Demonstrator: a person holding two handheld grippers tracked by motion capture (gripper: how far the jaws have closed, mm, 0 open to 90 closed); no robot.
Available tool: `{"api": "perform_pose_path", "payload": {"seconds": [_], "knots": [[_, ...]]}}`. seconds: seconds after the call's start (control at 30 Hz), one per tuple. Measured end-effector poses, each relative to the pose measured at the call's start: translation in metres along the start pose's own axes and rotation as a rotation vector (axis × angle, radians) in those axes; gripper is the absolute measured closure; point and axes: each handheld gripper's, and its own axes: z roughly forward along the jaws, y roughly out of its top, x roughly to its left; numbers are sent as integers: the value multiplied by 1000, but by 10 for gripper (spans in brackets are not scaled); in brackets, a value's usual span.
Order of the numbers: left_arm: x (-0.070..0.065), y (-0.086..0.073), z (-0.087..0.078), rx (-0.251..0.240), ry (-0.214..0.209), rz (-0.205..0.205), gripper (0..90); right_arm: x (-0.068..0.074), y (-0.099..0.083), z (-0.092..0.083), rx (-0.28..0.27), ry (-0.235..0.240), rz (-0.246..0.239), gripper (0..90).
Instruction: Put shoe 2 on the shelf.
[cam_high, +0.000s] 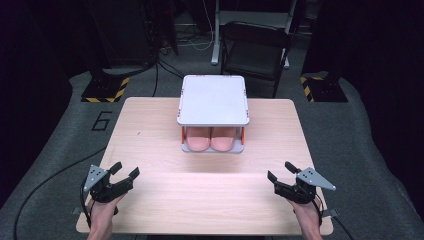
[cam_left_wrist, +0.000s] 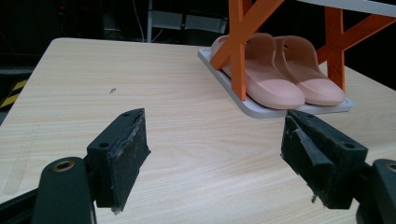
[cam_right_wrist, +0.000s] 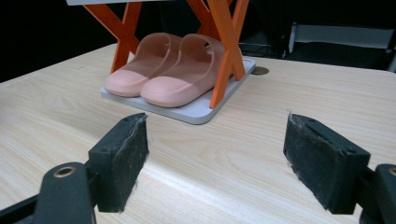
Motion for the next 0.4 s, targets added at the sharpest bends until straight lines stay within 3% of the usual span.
{"api": "perform_pose_path", "payload": {"seconds": [0.4], "knots": [[1, -1, 1, 8, -5, -1, 226, -6, -2, 0, 2, -22, 19, 196]]}}
